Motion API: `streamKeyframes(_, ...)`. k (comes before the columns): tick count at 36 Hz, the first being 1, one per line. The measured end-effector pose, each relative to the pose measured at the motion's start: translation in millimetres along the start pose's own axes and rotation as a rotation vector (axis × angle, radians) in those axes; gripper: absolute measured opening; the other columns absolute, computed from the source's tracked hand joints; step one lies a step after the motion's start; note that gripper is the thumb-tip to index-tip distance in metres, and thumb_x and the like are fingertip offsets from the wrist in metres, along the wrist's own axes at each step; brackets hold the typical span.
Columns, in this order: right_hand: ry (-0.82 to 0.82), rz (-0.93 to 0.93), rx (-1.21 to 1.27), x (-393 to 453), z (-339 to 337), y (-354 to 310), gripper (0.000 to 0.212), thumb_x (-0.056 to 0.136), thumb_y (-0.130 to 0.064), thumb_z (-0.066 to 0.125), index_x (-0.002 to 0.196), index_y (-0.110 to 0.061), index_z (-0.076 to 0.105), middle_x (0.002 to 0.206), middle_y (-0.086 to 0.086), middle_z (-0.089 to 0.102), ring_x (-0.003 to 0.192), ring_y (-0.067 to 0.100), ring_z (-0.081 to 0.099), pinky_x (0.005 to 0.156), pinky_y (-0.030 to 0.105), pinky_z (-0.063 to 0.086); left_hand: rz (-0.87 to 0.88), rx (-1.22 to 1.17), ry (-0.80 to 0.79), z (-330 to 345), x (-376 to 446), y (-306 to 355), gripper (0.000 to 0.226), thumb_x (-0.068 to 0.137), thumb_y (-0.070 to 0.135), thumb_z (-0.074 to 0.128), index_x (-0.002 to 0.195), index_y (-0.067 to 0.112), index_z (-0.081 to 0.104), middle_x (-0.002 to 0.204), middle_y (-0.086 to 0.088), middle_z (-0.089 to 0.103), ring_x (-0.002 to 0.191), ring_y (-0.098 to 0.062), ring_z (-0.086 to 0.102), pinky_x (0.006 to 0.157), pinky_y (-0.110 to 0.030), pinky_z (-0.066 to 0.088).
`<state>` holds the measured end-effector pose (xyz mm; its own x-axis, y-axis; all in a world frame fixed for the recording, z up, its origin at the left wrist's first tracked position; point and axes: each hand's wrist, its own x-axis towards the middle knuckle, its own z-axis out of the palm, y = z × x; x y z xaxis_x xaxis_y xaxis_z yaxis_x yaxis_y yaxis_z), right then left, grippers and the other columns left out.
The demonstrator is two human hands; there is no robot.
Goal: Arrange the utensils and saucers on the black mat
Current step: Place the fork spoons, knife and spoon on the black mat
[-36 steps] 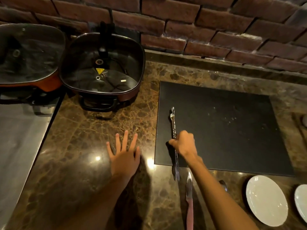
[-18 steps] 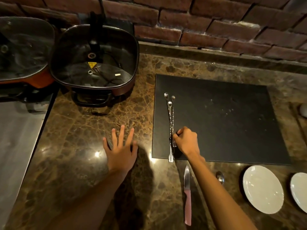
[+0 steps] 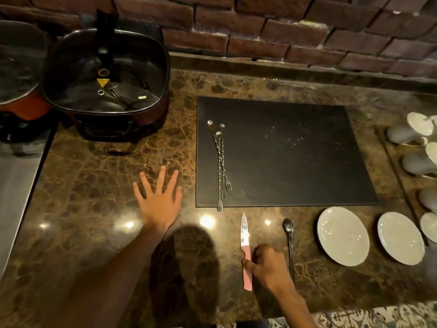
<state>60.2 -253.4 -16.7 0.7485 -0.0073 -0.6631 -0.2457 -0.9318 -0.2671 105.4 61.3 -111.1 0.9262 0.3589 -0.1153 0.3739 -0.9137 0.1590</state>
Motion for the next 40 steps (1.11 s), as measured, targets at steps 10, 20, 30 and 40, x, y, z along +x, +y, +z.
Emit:
streamKeyframes(10, 0.034, 0.022, -0.010, 8, -1, -16, 0.031, 0.066, -0.042, 0.065, 0.083, -0.017, 0.068, 0.080, -0.001, 0.072, 0.073, 0.019, 0.069, 0.066, 0.030, 0.056, 0.076, 0.001, -0.020, 2, 17, 35, 0.058, 0.103, 0.060, 0.006, 0.160, 0.047, 0.008, 0.170, 0.012, 0.012, 0.158, -0.032, 0.011, 0.121, -0.062, -0.003)
streamKeyframes(20, 0.039, 0.031, 0.063, 52, -48, -20, 0.031, 0.076, -0.039, 0.075, 0.059, -0.019, 0.059, 0.047, -0.003, 0.061, 0.044, 0.004, 0.061, 0.039, 0.008, 0.039, 0.040, -0.042, 0.016, -3, 14, 40, 0.057, 0.102, 0.057, 0.016, 0.158, 0.050, 0.011, 0.170, 0.016, 0.010, 0.159, -0.027, 0.010, 0.123, -0.063, 0.005)
streamKeyframes(30, 0.151, 0.027, 0.106, 156, -142, -70, 0.035, 0.077, -0.037, 0.077, 0.071, -0.006, 0.063, 0.075, 0.010, 0.061, 0.057, 0.014, 0.053, 0.047, 0.026, 0.036, 0.072, -0.077, 0.058, 4, 16, 36, 0.057, 0.102, 0.053, 0.024, 0.159, 0.047, 0.021, 0.170, 0.013, 0.019, 0.157, -0.030, 0.016, 0.123, -0.065, 0.008)
streamKeyframes(40, 0.168, 0.020, 0.094, 187, -156, -89, 0.034, 0.081, -0.030, 0.078, 0.099, -0.004, 0.066, 0.100, 0.013, 0.063, 0.083, 0.027, 0.063, 0.068, 0.034, 0.049, 0.102, -0.054, 0.068, 7, 17, 32, 0.058, 0.103, 0.055, 0.018, 0.159, 0.044, 0.025, 0.169, 0.008, 0.023, 0.156, -0.035, 0.020, 0.121, -0.067, 0.009)
